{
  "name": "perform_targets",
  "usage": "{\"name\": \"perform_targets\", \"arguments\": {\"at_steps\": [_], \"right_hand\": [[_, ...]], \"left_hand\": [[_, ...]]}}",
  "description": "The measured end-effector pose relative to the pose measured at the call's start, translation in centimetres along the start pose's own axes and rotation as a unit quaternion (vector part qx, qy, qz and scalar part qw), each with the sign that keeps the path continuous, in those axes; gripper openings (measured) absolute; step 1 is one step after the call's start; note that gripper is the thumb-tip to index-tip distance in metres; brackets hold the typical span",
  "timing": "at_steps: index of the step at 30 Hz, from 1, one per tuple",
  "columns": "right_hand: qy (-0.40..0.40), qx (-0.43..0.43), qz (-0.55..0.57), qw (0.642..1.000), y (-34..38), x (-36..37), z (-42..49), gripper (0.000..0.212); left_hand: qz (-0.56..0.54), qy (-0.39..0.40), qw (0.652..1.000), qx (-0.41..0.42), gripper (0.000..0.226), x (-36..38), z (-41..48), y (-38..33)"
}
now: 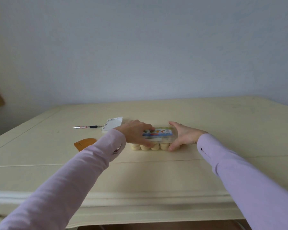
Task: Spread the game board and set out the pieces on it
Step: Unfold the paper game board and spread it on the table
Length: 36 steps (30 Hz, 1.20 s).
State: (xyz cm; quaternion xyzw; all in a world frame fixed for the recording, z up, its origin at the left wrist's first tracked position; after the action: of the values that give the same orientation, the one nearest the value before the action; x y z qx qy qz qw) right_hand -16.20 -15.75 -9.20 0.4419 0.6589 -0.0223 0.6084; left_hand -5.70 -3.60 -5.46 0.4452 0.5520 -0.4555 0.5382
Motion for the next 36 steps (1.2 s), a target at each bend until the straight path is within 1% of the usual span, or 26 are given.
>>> {"name": "perform_targets", "arguments": {"at_steps": [3,6,9,13,16,18,19,21,23,26,28,29,31,32,33,34,35,36], "right_hand": [[-0.004,0.006,0.033,0.999,-0.5,0.2,-0.2,0.12],[-0.012,0.011,0.065,0.998,-1.1,0.2,-0.2,0.121],[-0.006,0.01,0.09,0.996,-1.4,0.4,-0.3,0.122],[0.0,0.018,0.104,0.994,-1.8,0.4,-0.2,0.126],[0.008,0.016,0.112,0.994,-1.9,0.6,0.2,0.127],[0.016,0.015,0.123,0.992,-1.8,0.6,0.3,0.124],[0.017,0.016,0.124,0.992,-1.9,0.6,0.5,0.121],[0.025,0.02,0.131,0.991,-2.1,0.6,0.8,0.123],[0.03,0.027,0.135,0.99,-2.2,0.5,0.9,0.122],[0.004,0.047,0.112,0.993,-2.2,0.1,1.2,0.105],[-0.039,0.079,0.117,0.989,-2.1,-0.7,1.4,0.085],[-0.068,0.102,0.124,0.985,-2.1,-1.3,1.6,0.067],[-0.12,0.138,0.168,0.969,-1.8,-2.4,1.4,0.013],[-0.128,0.148,0.212,0.958,-1.6,-2.6,1.4,0.007],[-0.118,0.153,0.263,0.945,-1.1,-2.4,1.3,0.011],[-0.096,0.151,0.319,0.931,-0.6,-2.1,1.3,0.009],[-0.082,0.151,0.353,0.92,-0.1,-1.9,1.2,0.005],[-0.075,0.153,0.367,0.914,0.1,-1.6,1.3,0.005]], "left_hand": [[0.054,-0.018,0.998,0.012,0.07,-0.7,-0.1,-1.1],[0.048,-0.007,0.999,0.009,0.066,-1.0,0.0,-0.8],[-0.02,-0.028,0.999,0.019,0.053,-2.0,0.1,-0.4],[-0.069,-0.011,0.997,0.009,0.051,-2.1,0.5,0.3],[-0.119,-0.02,0.993,0.007,0.044,-2.1,0.6,1.0],[-0.119,-0.04,0.992,0.02,0.038,-2.5,0.6,1.0],[-0.118,-0.055,0.991,0.022,0.039,-2.8,0.6,1.0],[-0.113,-0.101,0.988,0.023,0.044,-3.4,0.4,1.0],[-0.097,-0.148,0.984,0.018,0.039,-4.1,0.2,1.5],[-0.084,-0.189,0.978,-0.016,0.021,-4.7,0.0,3.0],[-0.091,-0.195,0.976,-0.044,0.019,-4.6,0.0,3.9],[-0.1,-0.2,0.973,-0.058,0.019,-4.5,0.0,4.3],[-0.131,-0.217,0.963,-0.088,0.017,-4.6,-0.1,5.0],[-0.149,-0.229,0.956,-0.105,0.018,-4.7,-0.2,5.3],[-0.171,-0.241,0.948,-0.122,0.018,-4.8,-0.3,5.5],[-0.198,-0.248,0.938,-0.137,0.018,-4.7,-0.4,5.8],[-0.226,-0.25,0.93,-0.148,0.02,-4.6,-0.4,6.0],[-0.253,-0.249,0.922,-0.156,0.022,-4.4,-0.4,6.2]]}}
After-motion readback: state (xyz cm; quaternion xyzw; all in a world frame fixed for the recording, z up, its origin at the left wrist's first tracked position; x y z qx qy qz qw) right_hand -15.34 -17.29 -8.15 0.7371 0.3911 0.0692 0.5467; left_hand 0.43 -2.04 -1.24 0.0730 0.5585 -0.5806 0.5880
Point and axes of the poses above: each hand's wrist, its own z-axis towards the middle knuckle, its own x-axis out of the palm, y = z × x, the point moved 8 cm from there along z, towards the middle knuckle, and after that the axes turned 9 degrees about x, right-handed, at the moved point
